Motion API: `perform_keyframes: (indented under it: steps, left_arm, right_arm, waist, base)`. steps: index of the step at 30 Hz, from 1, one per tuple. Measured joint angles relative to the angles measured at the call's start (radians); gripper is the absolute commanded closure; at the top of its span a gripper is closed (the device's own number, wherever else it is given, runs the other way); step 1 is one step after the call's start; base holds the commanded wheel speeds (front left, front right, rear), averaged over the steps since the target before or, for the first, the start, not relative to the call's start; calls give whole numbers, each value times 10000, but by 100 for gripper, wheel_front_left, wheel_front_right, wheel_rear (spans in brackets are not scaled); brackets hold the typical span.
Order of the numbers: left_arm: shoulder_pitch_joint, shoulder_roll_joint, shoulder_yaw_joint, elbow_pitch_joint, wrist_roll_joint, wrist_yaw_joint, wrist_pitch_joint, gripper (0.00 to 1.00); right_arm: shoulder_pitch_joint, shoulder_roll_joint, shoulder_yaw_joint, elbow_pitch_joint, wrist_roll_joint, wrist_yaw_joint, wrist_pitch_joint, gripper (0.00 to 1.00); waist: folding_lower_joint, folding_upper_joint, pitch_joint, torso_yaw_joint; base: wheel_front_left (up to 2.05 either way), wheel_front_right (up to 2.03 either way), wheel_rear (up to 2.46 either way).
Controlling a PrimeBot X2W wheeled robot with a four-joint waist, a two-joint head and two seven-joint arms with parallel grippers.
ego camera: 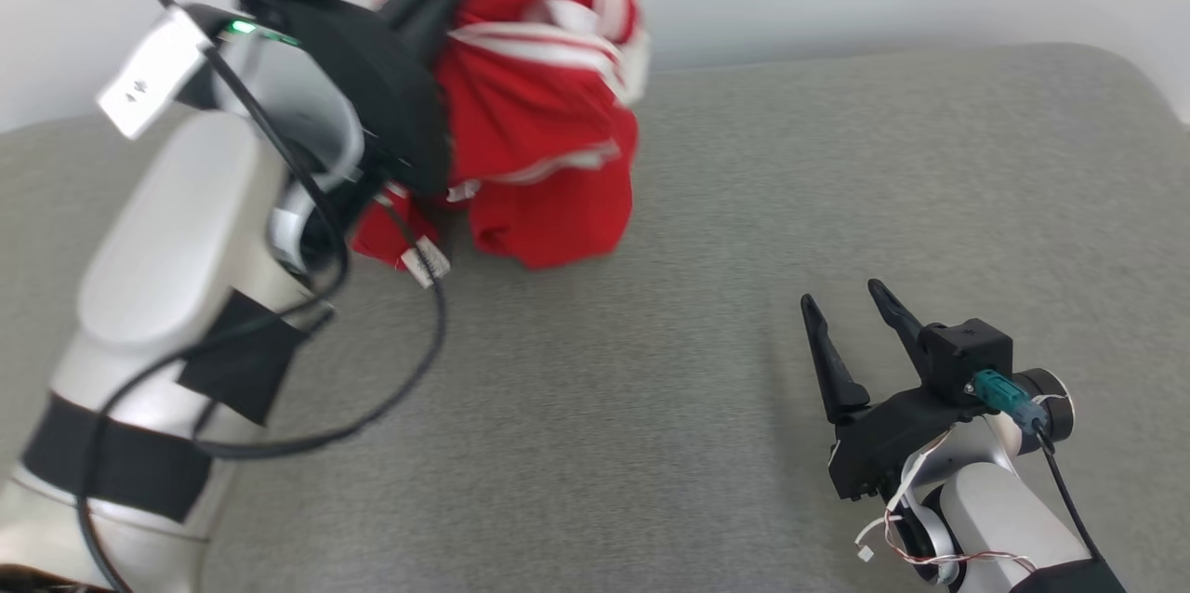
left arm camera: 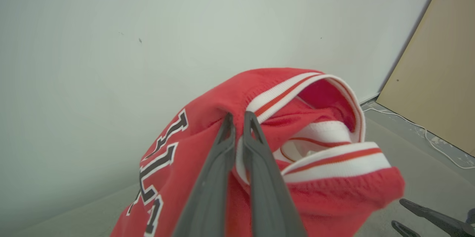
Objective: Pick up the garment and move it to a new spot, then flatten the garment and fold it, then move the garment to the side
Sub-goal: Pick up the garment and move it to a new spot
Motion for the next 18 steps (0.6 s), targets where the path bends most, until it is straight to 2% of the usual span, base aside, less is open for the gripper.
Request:
perform_keyframes:
  steps: [6, 10, 13, 18]
  left_arm:
    - [584, -313, -715, -930, -663, 0, 82, 100]
    - [1188, -541, -1187, -1158, -723, 0, 82, 100]
    - [1769, -729, -1540, -953, -673, 0, 82, 100]
    - [2881, -698, -1889, -161, -374, 8, -35, 100]
  right_arm:
    - [8, -8, -173, 25, 15, -40, -136, 0]
    - [74, -44, -309, 36, 98, -46, -232, 0]
    - [250, -125, -414, 46, 115, -117, -276, 0]
    - [244, -125, -474, -27, 171, -125, -360, 0]
  waist:
    - [0, 0, 7, -626]
    - [1, 0, 49, -994]
    - [0, 0, 115, -1181]
    - [2, 0, 298, -1298]
  base:
    - [0, 0, 0]
    - [0, 0, 0]
    - [0, 0, 0]
    - [0, 0, 0]
